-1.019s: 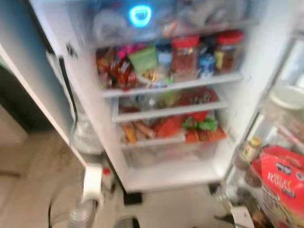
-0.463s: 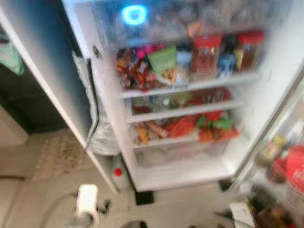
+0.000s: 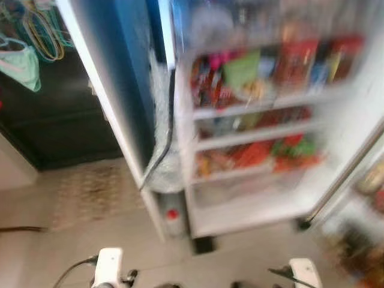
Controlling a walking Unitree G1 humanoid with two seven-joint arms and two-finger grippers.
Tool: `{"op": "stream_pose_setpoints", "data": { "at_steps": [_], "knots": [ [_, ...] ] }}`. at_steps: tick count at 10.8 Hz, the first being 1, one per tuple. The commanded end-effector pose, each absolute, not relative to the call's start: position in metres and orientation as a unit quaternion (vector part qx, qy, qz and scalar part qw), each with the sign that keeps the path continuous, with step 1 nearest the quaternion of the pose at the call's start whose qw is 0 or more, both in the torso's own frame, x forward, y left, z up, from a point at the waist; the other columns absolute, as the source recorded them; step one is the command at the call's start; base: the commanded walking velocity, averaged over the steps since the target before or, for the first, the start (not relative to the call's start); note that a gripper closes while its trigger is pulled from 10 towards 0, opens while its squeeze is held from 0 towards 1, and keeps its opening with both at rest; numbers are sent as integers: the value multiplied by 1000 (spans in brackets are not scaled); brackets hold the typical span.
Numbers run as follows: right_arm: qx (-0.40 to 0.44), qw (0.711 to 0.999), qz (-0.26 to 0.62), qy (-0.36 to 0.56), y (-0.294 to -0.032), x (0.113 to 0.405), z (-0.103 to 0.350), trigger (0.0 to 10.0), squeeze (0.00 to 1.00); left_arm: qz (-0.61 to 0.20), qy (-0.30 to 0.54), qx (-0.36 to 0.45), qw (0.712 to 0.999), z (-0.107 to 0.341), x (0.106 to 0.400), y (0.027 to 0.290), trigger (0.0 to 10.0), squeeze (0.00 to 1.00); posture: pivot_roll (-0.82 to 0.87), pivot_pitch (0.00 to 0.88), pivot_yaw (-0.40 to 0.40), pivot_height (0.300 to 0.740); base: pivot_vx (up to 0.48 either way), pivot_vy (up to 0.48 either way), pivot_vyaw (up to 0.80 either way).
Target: Restocking fridge
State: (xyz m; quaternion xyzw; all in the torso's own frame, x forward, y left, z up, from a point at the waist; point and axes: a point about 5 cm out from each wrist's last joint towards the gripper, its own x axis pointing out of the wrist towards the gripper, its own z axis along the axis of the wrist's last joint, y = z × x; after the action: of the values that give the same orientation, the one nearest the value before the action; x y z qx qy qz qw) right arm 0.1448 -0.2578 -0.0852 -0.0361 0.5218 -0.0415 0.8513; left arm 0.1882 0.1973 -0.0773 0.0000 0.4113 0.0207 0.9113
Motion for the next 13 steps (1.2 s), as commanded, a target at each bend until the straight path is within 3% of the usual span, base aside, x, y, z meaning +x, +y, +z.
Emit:
{"op": "stream_pose_setpoints", "data": {
  "at_steps": [1, 5, 8, 13],
  "knots": [
    [-29, 857, -36, 514, -252, 151, -85, 10000, 0, 37, 425, -1, 905, -79, 183, 207, 10000, 0, -136, 12, 80, 660, 0, 420, 0],
    [-21, 863, -41, 504, -251, 155, -83, 10000, 0, 27, 469, 10, 883, -88, 169, 205, 10000, 0, -117, 5, 85, 670, 0, 0, 0],
    [-12, 863, -41, 504, -249, 157, -83, 10000, 0, 39, 484, 9, 874, -90, 159, 214, 10000, 0, -101, 14, 71, 740, 0, 0, 0],
    [-6, 864, -47, 502, -250, 158, -83, 10000, 0, 39, 487, 9, 872, -92, 157, 211, 10000, 0, -113, 19, 72, 740, 0, 0, 0]
  ]
}}
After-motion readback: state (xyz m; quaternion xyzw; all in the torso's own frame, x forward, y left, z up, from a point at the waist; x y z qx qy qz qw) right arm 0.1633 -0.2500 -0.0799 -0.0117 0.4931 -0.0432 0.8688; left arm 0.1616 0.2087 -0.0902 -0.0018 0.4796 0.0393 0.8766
